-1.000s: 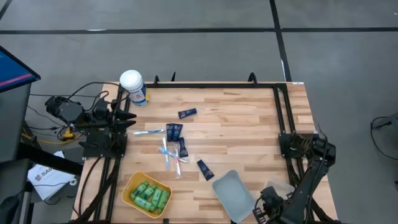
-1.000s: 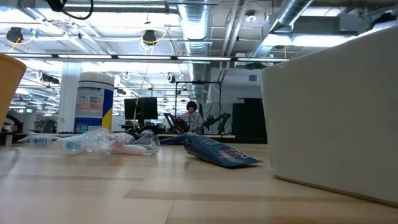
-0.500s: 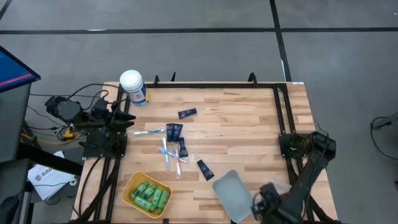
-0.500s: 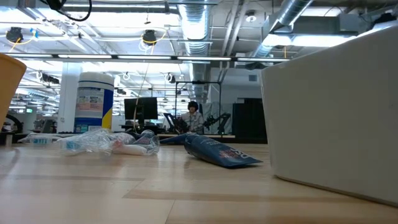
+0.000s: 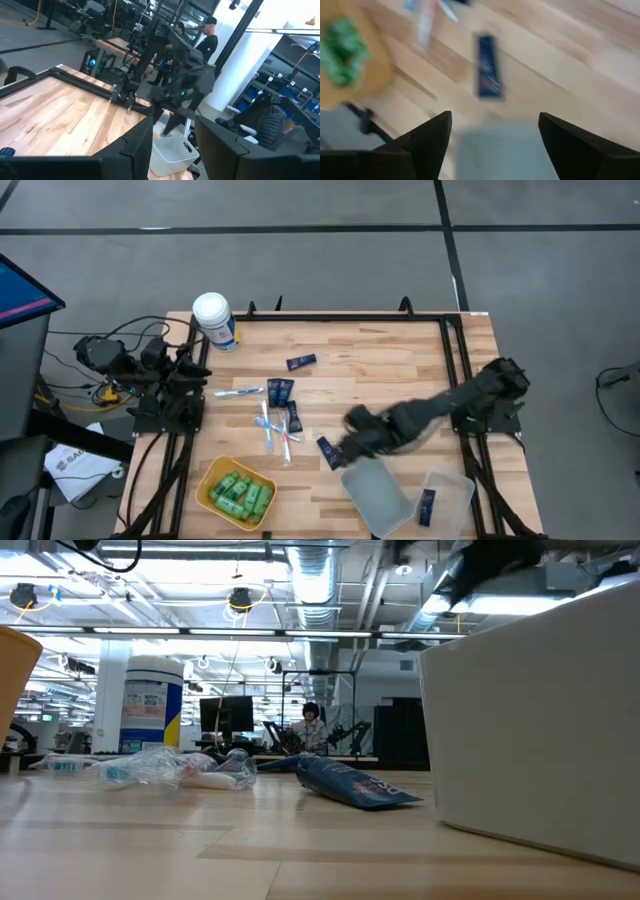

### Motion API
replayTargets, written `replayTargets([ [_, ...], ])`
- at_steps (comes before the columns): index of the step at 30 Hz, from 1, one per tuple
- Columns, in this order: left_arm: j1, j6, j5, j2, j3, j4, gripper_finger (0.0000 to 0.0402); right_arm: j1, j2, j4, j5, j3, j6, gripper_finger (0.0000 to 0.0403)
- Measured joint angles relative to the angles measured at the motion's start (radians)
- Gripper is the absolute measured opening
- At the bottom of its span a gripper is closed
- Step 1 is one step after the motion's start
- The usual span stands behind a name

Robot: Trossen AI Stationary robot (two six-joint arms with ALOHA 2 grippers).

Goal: Pick & Place Travel size toiletries
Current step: Put the blue shave cream into the transparent bin

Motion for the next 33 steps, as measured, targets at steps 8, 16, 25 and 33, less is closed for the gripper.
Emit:
replayTargets([
  [8,0.000,0.001,0.001,0.001,0.000,-0.002,0.0143,-0.151,0.202,0.094,-0.043,0.138,-0.291,0.0290],
  [16,0.000,0.002,0.001,0.003,0.000,-0.003,0.0143,-0.186,0.415,0.011,-0.083,0.351,-0.461,0.0290],
  [25,0.000,0.046,-0.002,0.003,0.000,-0.002,0.0143,-0.189,0.544,-0.052,-0.174,0.366,-0.505,0.0290],
  [33,0.000,0.046,-0.004,0.003,0.000,-0.002,0.0143,-0.212,0.602,0.004,-0.221,0.370,-0.502,0.0287],
])
